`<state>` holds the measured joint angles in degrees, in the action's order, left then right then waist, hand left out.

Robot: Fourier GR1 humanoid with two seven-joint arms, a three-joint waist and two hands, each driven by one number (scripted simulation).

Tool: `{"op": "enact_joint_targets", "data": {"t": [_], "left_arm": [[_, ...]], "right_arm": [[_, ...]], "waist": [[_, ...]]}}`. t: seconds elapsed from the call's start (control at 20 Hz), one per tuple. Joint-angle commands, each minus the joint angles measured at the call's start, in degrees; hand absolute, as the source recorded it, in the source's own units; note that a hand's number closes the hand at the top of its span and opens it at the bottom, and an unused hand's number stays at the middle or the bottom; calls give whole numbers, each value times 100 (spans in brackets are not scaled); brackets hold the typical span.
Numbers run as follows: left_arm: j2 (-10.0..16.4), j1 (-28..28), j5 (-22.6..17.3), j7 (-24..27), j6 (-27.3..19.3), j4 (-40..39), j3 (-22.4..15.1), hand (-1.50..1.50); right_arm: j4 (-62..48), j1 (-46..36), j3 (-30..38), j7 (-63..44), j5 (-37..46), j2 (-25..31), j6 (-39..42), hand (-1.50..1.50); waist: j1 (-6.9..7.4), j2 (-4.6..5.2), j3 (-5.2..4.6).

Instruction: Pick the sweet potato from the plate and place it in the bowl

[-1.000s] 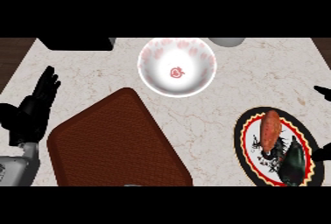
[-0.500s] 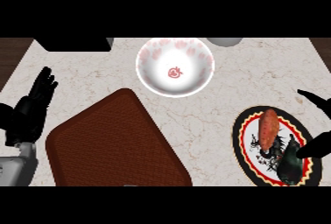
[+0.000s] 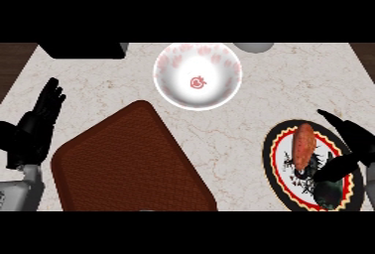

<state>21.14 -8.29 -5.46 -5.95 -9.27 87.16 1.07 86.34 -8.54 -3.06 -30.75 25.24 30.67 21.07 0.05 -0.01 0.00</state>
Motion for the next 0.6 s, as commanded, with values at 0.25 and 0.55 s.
{"op": "enact_joint_targets", "data": {"t": [0.25,0.55], "left_arm": [[-426,-150,441,-4,61,-144,97,0],[-447,-397,430,-236,232,-198,359,0]], "right_arm": [[-181,-108,200,-62,353,-451,340,-150],[-647,-219,52,126,1035,-980,-301,-150]], "waist": [[-15,1,0],[-9,3,0]]}}
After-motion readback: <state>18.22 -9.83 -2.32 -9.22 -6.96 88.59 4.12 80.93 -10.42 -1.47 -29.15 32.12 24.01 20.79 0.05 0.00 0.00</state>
